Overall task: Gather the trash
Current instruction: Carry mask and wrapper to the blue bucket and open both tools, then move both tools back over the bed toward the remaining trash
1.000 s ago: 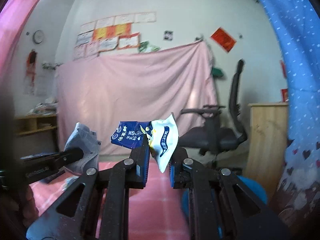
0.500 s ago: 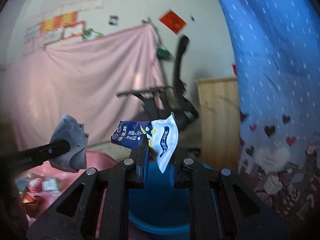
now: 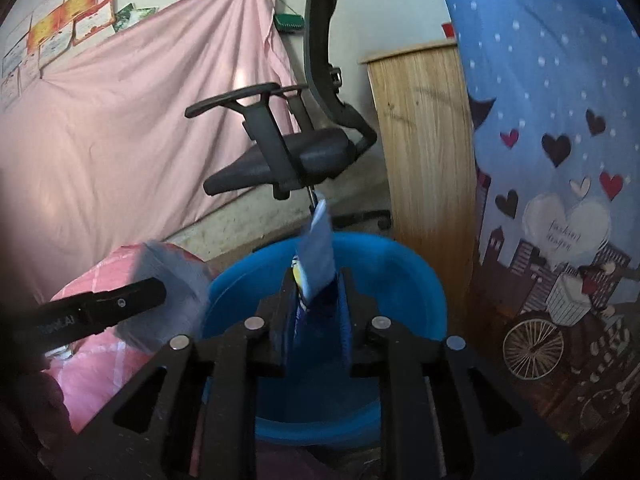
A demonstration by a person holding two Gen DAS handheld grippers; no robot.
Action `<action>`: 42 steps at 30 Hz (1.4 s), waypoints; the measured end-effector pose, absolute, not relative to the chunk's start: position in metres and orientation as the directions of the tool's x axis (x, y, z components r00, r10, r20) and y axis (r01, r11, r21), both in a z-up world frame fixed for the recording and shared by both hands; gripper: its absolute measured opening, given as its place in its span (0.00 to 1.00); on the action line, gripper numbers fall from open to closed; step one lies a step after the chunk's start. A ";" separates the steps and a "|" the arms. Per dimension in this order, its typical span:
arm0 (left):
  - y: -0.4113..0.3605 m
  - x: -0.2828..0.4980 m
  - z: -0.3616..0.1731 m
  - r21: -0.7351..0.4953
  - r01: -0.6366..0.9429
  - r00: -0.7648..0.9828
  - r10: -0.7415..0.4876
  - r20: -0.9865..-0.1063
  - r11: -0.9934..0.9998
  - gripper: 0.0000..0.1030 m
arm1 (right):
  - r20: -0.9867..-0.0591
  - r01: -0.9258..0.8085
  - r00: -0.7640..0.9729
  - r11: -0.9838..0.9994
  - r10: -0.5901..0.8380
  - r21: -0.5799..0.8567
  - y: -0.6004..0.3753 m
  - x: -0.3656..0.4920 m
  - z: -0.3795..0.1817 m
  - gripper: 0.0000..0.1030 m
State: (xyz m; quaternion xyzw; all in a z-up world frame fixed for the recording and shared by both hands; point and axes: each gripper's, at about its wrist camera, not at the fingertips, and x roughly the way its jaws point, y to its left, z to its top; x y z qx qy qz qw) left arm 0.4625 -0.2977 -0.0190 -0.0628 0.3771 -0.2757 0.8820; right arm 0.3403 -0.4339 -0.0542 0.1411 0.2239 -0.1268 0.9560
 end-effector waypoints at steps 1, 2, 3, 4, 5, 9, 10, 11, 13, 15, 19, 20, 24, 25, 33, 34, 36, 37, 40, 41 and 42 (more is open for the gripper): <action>-0.296 0.463 -0.020 -0.321 0.433 0.563 -0.531 -0.633 0.842 0.40 | -0.462 0.307 0.868 0.928 -0.181 0.212 -0.434 0.340 -0.054 0.47; -0.293 0.461 -0.017 -0.321 0.432 0.564 -0.531 -0.633 0.843 0.40 | -0.459 0.309 0.869 0.927 -0.184 0.212 -0.434 0.338 -0.053 0.49; -0.294 0.461 -0.017 -0.314 0.434 0.568 -0.527 -0.632 0.844 0.41 | -0.456 0.307 0.871 0.926 -0.182 0.219 -0.435 0.337 -0.053 0.51; -0.292 0.460 -0.016 -0.307 0.435 0.572 -0.523 -0.632 0.847 0.42 | -0.454 0.306 0.873 0.926 -0.179 0.223 -0.435 0.338 -0.053 0.54; -0.290 0.458 -0.015 -0.306 0.434 0.574 -0.522 -0.631 0.847 0.44 | -0.453 0.305 0.874 0.926 -0.178 0.225 -0.436 0.340 -0.053 0.57; -0.278 0.446 -0.009 -0.296 0.433 0.595 -0.516 -0.616 0.852 0.44 | -0.436 0.296 0.883 0.928 -0.175 0.225 -0.434 0.337 -0.049 0.62; -0.277 0.443 -0.008 -0.291 0.433 0.604 -0.514 -0.609 0.853 0.44 | -0.427 0.293 0.887 0.929 -0.175 0.227 -0.435 0.337 -0.047 0.64; -0.275 0.439 -0.006 -0.283 0.432 0.618 -0.510 -0.599 0.856 0.44 | -0.410 0.287 0.895 0.930 -0.175 0.229 -0.434 0.334 -0.044 0.67; -0.270 0.432 -0.003 -0.276 0.428 0.638 -0.504 -0.582 0.861 0.45 | -0.378 0.280 0.908 0.932 -0.180 0.229 -0.432 0.329 -0.036 0.72; -0.262 0.423 0.001 -0.273 0.416 0.669 -0.495 -0.554 0.867 0.50 | -0.342 0.269 0.922 0.935 -0.182 0.229 -0.429 0.323 -0.028 0.77; -0.241 0.404 0.013 -0.256 0.382 0.740 -0.460 -0.491 0.888 0.53 | -0.264 0.230 0.950 0.945 -0.166 0.234 -0.421 0.310 -0.011 0.87; -0.234 0.398 0.016 -0.250 0.371 0.759 -0.447 -0.473 0.894 0.56 | -0.243 0.218 0.957 0.947 -0.160 0.234 -0.418 0.307 -0.007 0.92; -0.206 0.376 0.028 -0.246 0.322 0.830 -0.397 -0.391 0.914 0.78 | -0.170 0.161 0.978 0.959 -0.123 0.234 -0.403 0.298 0.007 1.00; -0.197 0.370 0.031 -0.248 0.302 0.849 -0.378 -0.370 0.921 0.80 | -0.159 0.150 0.981 0.961 -0.115 0.232 -0.399 0.298 0.010 1.00; -0.137 0.334 0.045 -0.257 0.187 0.928 -0.256 -0.270 0.948 0.96 | -0.075 0.038 0.997 0.981 -0.024 0.189 -0.358 0.289 0.024 1.00; -0.130 0.329 0.046 -0.253 0.174 0.934 -0.241 -0.264 0.952 0.96 | -0.065 0.028 0.998 0.983 -0.017 0.180 -0.352 0.287 0.025 1.00; -0.114 0.320 0.047 -0.247 0.139 0.947 -0.201 -0.249 0.959 0.96 | -0.048 0.007 0.999 0.986 0.001 0.168 -0.341 0.285 0.027 1.00; -0.106 0.316 0.047 -0.246 0.126 0.952 -0.187 -0.244 0.961 0.96 | -0.040 -0.005 0.999 0.987 0.011 0.163 -0.335 0.283 0.028 1.00; -0.089 0.303 0.044 -0.230 0.084 0.963 -0.138 -0.233 0.969 0.97 | -0.016 -0.043 0.999 0.989 0.046 0.141 -0.318 0.279 0.030 1.00; -0.081 0.298 0.043 -0.222 0.066 0.966 -0.118 -0.229 0.973 0.97 | -0.010 -0.055 0.998 0.990 0.057 0.133 -0.312 0.278 0.030 1.00; -0.076 0.294 0.041 -0.213 0.053 0.969 -0.102 -0.227 0.975 0.97 | -0.005 -0.073 0.997 0.990 0.074 0.125 -0.304 0.277 0.031 1.00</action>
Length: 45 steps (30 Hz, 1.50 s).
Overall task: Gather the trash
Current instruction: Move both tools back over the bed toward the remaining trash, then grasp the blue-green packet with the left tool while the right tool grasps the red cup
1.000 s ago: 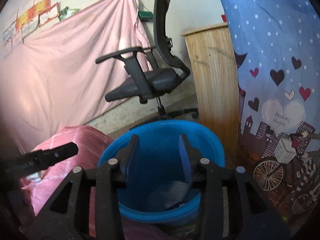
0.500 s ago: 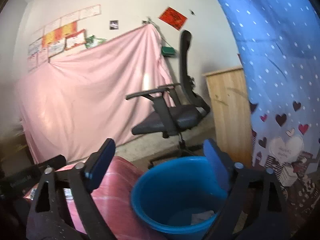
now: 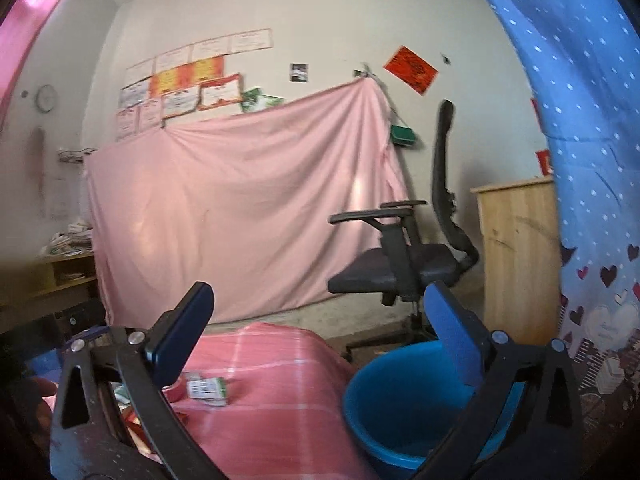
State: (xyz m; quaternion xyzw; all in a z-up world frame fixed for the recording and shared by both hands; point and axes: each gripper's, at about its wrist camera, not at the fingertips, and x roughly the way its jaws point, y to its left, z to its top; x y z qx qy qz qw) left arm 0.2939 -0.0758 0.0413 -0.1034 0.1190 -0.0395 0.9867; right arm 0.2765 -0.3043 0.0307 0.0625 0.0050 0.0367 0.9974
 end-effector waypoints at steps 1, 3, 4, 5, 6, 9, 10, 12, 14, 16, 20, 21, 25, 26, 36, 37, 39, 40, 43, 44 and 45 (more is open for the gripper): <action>-0.071 0.290 0.039 -0.206 0.044 0.970 -0.091 -0.225 0.978 0.97 | -0.002 -0.085 0.996 0.989 0.086 0.120 -0.299 0.276 0.031 1.00; -0.060 0.281 0.035 -0.185 0.017 0.974 -0.058 -0.221 0.983 0.97 | 0.003 -0.120 0.993 0.987 0.120 0.103 -0.286 0.274 0.030 1.00; -0.057 0.277 0.031 -0.176 0.007 0.974 -0.046 -0.220 0.984 0.97 | 0.004 -0.135 0.991 0.986 0.135 0.093 -0.279 0.274 0.030 1.00; -0.051 0.273 0.029 -0.168 -0.007 0.975 -0.030 -0.219 0.986 0.97 | 0.005 -0.146 0.989 0.986 0.146 0.085 -0.275 0.272 0.029 1.00; -0.047 0.271 0.027 -0.165 -0.017 0.975 -0.020 -0.220 0.986 0.97 | 0.004 -0.161 0.987 0.984 0.161 0.073 -0.268 0.272 0.028 1.00; -0.036 0.263 0.017 -0.154 -0.048 0.975 0.013 -0.222 0.987 0.97 | -0.018 -0.205 0.978 0.978 0.206 0.036 -0.250 0.273 0.023 1.00; -0.034 0.262 0.014 -0.152 -0.055 0.974 0.020 -0.224 0.987 0.97 | -0.028 -0.216 0.976 0.976 0.217 0.029 -0.247 0.274 0.021 1.00; -0.026 0.259 0.007 -0.145 -0.073 0.972 0.038 -0.230 0.987 0.97 | -0.058 -0.240 0.969 0.971 0.241 0.011 -0.237 0.277 0.016 1.00; -0.016 0.257 -0.001 -0.135 -0.086 0.968 0.050 -0.245 0.987 0.97 | -0.096 -0.263 0.961 0.965 0.261 -0.005 -0.227 0.282 0.010 1.00; -0.008 0.258 -0.007 -0.127 -0.095 0.962 0.059 -0.266 0.987 0.97 | -0.137 -0.288 0.949 0.958 0.284 -0.012 -0.217 0.286 0.004 1.00; 0.008 0.260 -0.022 -0.129 -0.101 0.945 0.055 -0.322 0.987 0.97 | -0.288 -0.332 0.904 0.943 0.315 -0.009 -0.201 0.308 -0.010 1.00; 0.012 0.261 -0.026 -0.129 -0.104 0.940 0.054 -0.338 0.986 0.97 | -0.324 -0.338 0.891 0.941 0.317 -0.007 -0.197 0.314 -0.014 1.00; 0.023 0.269 -0.037 -0.137 -0.105 0.917 0.043 -0.396 0.985 0.97 | -0.406 -0.374 0.845 0.927 0.348 0.015 -0.188 0.326 -0.027 1.00; 0.024 0.271 -0.039 -0.140 -0.103 0.912 0.038 -0.408 0.985 0.96 | -0.421 -0.388 0.832 0.921 0.362 0.025 -0.186 0.328 -0.030 1.00; 0.036 0.294 -0.061 -0.220 -0.059 0.841 -0.071 -0.537 0.974 0.82 | -0.623 -0.458 0.672 0.886 0.400 0.075 -0.157 0.353 -0.061 1.00; 0.036 0.296 -0.063 -0.222 -0.056 0.835 -0.077 -0.545 0.973 0.80 | -0.641 -0.452 0.661 0.889 0.390 0.074 -0.157 0.356 -0.064 1.00; 0.037 0.301 -0.065 -0.234 -0.047 0.823 -0.095 -0.560 0.971 0.76 | -0.661 -0.441 0.645 0.893 0.385 0.089 -0.158 0.361 -0.067 1.00; 0.037 0.303 -0.065 -0.242 -0.041 0.819 -0.106 -0.564 0.969 0.76 | -0.668 -0.436 0.638 0.895 0.384 0.098 -0.159 0.363 -0.069 1.00; 0.038 0.312 -0.066 -0.269 -0.027 0.809 -0.137 -0.572 0.963 0.70 | -0.698 -0.416 0.609 0.901 0.376 0.123 -0.164 0.371 -0.075 0.93; 0.038 0.315 -0.065 -0.277 -0.024 0.805 -0.146 -0.575 0.961 0.69 | -0.707 -0.405 0.600 0.904 0.375 0.136 -0.166 0.374 -0.077 0.89; 0.038 0.319 -0.065 -0.287 -0.020 0.800 -0.157 -0.579 0.958 0.69 | -0.707 -0.400 0.594 0.903 0.384 0.155 -0.169 0.377 -0.077 0.88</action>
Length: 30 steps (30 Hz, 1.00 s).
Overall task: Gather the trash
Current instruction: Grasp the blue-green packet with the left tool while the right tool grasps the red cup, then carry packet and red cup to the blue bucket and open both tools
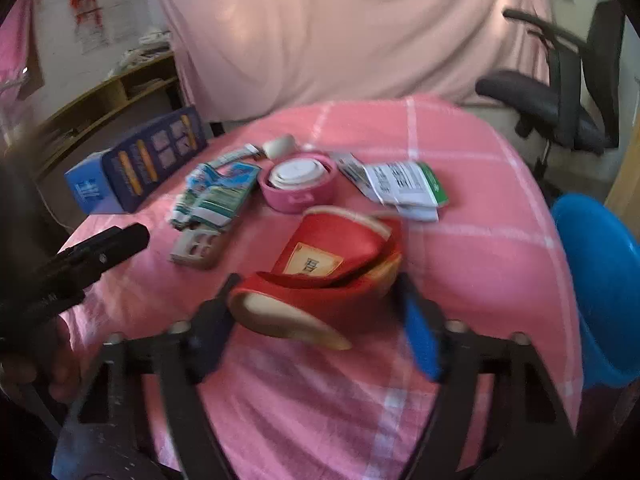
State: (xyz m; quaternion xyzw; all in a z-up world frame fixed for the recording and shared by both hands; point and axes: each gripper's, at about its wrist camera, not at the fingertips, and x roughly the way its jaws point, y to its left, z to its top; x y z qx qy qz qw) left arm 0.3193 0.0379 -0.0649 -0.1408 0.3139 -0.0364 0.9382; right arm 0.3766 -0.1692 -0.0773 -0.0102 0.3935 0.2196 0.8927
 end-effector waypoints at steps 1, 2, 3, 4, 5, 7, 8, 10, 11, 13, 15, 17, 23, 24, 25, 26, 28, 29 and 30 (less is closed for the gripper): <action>0.038 0.323 -0.064 -0.296 -0.017 0.797 -0.165 -0.580 0.955 0.69 | -0.704 -0.398 0.592 0.902 0.391 0.167 -0.171 0.378 -0.076 0.88; 0.038 0.327 -0.064 -0.307 -0.012 0.793 -0.178 -0.582 0.952 0.69 | -0.702 -0.394 0.593 0.902 0.395 0.174 -0.173 0.380 -0.075 0.87; 0.038 0.330 -0.062 -0.315 -0.008 0.789 -0.188 -0.585 0.949 0.69 | -0.700 -0.393 0.595 0.903 0.394 0.175 -0.173 0.381 -0.075 0.87; 0.038 0.335 -0.062 -0.325 -0.005 0.783 -0.199 -0.589 0.946 0.68 | -0.699 -0.392 0.597 0.904 0.393 0.173 -0.173 0.382 -0.074 0.84; 0.039 0.340 -0.060 -0.335 -0.004 0.779 -0.207 -0.592 0.942 0.65 | -0.699 -0.390 0.599 0.904 0.391 0.172 -0.174 0.383 -0.074 0.82; 0.041 0.347 -0.058 -0.350 -0.007 0.771 -0.218 -0.599 0.937 0.60 | -0.697 -0.392 0.597 0.902 0.397 0.179 -0.174 0.383 -0.073 0.81; 0.041 0.351 -0.058 -0.355 -0.012 0.767 -0.218 -0.603 0.935 0.58 | -0.694 -0.395 0.598 0.901 0.401 0.181 -0.174 0.382 -0.073 0.81; 0.042 0.357 -0.057 -0.368 -0.022 0.762 -0.223 -0.608 0.930 0.53 | -0.690 -0.401 0.599 0.898 0.406 0.181 -0.173 0.381 -0.072 0.80; 0.043 0.362 -0.058 -0.376 -0.026 0.754 -0.229 -0.616 0.926 0.49 | -0.688 -0.405 0.599 0.897 0.408 0.179 -0.172 0.380 -0.072 0.79; 0.043 0.366 -0.059 -0.387 -0.032 0.739 -0.238 -0.630 0.922 0.42 | -0.686 -0.413 0.599 0.893 0.413 0.176 -0.170 0.379 -0.071 0.79; 0.045 0.368 -0.062 -0.389 -0.043 0.727 -0.239 -0.644 0.920 0.32 | -0.680 -0.422 0.603 0.890 0.417 0.172 -0.169 0.377 -0.070 0.78; 0.046 0.365 -0.061 -0.387 -0.042 0.730 -0.236 -0.641 0.921 0.25 | -0.673 -0.427 0.608 0.888 0.420 0.168 -0.168 0.375 -0.069 0.76; 0.044 0.349 -0.058 -0.385 -0.014 0.745 -0.247 -0.620 0.923 0.15 | -0.651 -0.443 0.622 0.881 0.435 0.166 -0.168 0.369 -0.065 0.75; 0.043 0.347 -0.057 -0.385 -0.010 0.750 -0.247 -0.613 0.923 0.14 | -0.648 -0.446 0.623 0.880 0.438 0.165 -0.168 0.368 -0.064 0.75; 0.043 0.345 -0.056 -0.382 -0.009 0.757 -0.244 -0.607 0.924 0.14 | -0.642 -0.449 0.627 0.878 0.440 0.163 -0.168 0.367 -0.063 0.74; 0.043 0.341 -0.055 -0.376 -0.009 0.765 -0.235 -0.599 0.927 0.14 | -0.635 -0.452 0.633 0.877 0.444 0.162 -0.168 0.365 -0.062 0.74; 0.043 0.332 -0.051 -0.364 -0.008 0.786 -0.219 -0.578 0.932 0.14 | -0.618 -0.460 0.643 0.873 0.452 0.160 -0.169 0.360 -0.060 0.74; 0.041 0.328 -0.049 -0.355 -0.006 0.795 -0.211 -0.569 0.935 0.14 | -0.606 -0.465 0.652 0.872 0.456 0.156 -0.170 0.357 -0.058 0.73; 0.041 0.321 -0.046 -0.340 -0.002 0.809 -0.198 -0.553 0.940 0.14 | -0.595 -0.469 0.660 0.870 0.459 0.151 -0.170 0.355 -0.057 0.73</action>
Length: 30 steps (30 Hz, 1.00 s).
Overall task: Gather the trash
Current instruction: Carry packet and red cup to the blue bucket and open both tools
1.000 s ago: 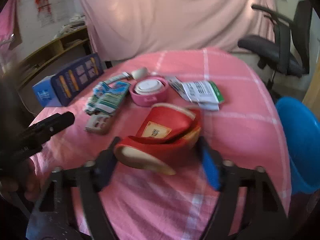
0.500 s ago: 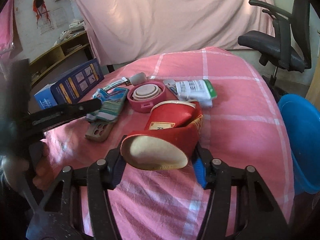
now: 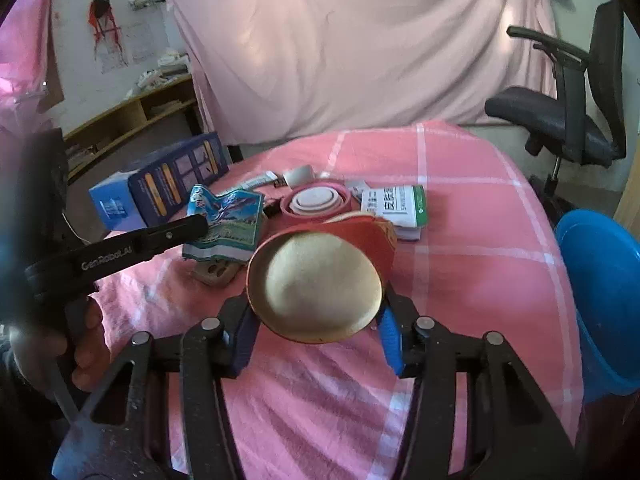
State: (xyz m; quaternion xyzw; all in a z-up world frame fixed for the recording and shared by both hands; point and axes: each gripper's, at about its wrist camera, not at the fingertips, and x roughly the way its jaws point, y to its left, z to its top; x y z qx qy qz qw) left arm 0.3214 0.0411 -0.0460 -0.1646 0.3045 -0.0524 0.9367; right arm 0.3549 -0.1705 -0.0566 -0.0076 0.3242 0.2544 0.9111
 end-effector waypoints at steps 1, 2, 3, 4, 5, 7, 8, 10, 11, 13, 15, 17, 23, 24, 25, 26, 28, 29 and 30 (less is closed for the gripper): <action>0.040 0.318 -0.045 -0.329 0.001 0.817 -0.190 -0.544 0.944 0.14 | -0.586 -0.470 0.668 0.870 0.459 0.145 -0.171 0.353 -0.055 0.72; 0.038 0.313 -0.043 -0.314 0.004 0.827 -0.180 -0.533 0.949 0.13 | -0.578 -0.471 0.676 0.871 0.457 0.138 -0.171 0.351 -0.054 0.72; 0.037 0.308 -0.041 -0.301 0.008 0.837 -0.171 -0.520 0.954 0.13 | -0.569 -0.473 0.684 0.871 0.458 0.132 -0.171 0.349 -0.053 0.72; 0.033 0.307 -0.038 -0.292 0.009 0.844 -0.164 -0.510 0.956 0.13 | -0.565 -0.475 0.687 0.871 0.458 0.128 -0.171 0.349 -0.052 0.71; 0.032 0.303 -0.035 -0.283 0.009 0.851 -0.156 -0.501 0.959 0.13 | -0.560 -0.475 0.692 0.872 0.455 0.122 -0.172 0.348 -0.051 0.70; 0.028 0.299 -0.032 -0.277 0.007 0.861 -0.147 -0.487 0.961 0.13 | -0.541 -0.478 0.701 0.869 0.464 0.126 -0.174 0.345 -0.049 0.70; 0.027 0.296 -0.029 -0.275 0.011 0.867 -0.146 -0.476 0.961 0.13 | -0.530 -0.480 0.708 0.868 0.467 0.125 -0.175 0.344 -0.048 0.68; 0.022 0.295 -0.023 -0.270 0.016 0.876 -0.144 -0.461 0.963 0.13 | -0.498 -0.481 0.731 0.870 0.467 0.110 -0.178 0.339 -0.043 0.38; 0.020 0.293 -0.019 -0.267 0.025 0.882 -0.147 -0.448 0.963 0.13 | -0.481 -0.482 0.739 0.869 0.471 0.109 -0.180 0.337 -0.041 0.31; 0.016 0.291 -0.013 -0.256 0.039 0.890 -0.150 -0.430 0.966 0.13 | -0.449 -0.487 0.751 0.865 0.484 0.119 -0.184 0.335 -0.038 0.31; 0.008 0.290 -0.007 -0.242 0.055 0.897 -0.155 -0.415 0.969 0.13 | -0.434 -0.485 0.760 0.867 0.484 0.117 -0.186 0.335 -0.037 0.31; 0.003 0.292 -0.003 -0.244 0.064 0.897 -0.163 -0.410 0.968 0.13 | -0.422 -0.482 0.768 0.869 0.482 0.117 -0.187 0.333 -0.035 0.31; -0.015 0.293 0.014 -0.241 0.097 0.908 -0.185 -0.375 0.966 0.13 | -0.305 -0.440 0.841 0.893 0.446 0.094 -0.200 0.319 -0.015 0.31; -0.019 0.293 0.017 -0.238 0.107 0.912 -0.191 -0.364 0.965 0.13 | -0.284 -0.431 0.853 0.898 0.439 0.093 -0.204 0.318 -0.011 0.31; -0.022 0.294 0.022 -0.237 0.119 0.916 -0.199 -0.349 0.964 0.13 | -0.259 -0.418 0.866 0.904 0.427 0.091 -0.210 0.317 -0.005 0.31; -0.028 0.295 0.027 -0.233 0.137 0.920 -0.210 -0.330 0.963 0.13 | -0.234 -0.403 0.881 0.911 0.411 0.086 -0.216 0.317 0.001 0.31; -0.039 0.299 0.038 -0.226 0.168 0.925 -0.232 -0.300 0.960 0.13 | -0.195 -0.367 0.907 0.928 0.373 0.070 -0.227 0.317 0.013 0.32; -0.048 0.302 0.045 -0.220 0.191 0.927 -0.250 -0.279 0.957 0.13 | -0.174 -0.344 0.920 0.937 0.350 0.067 -0.234 0.318 0.019 0.32; -0.056 0.305 0.051 -0.211 0.213 0.928 -0.265 -0.261 0.954 0.13 | -0.158 -0.323 0.930 0.944 0.331 0.071 -0.243 0.320 0.024 0.32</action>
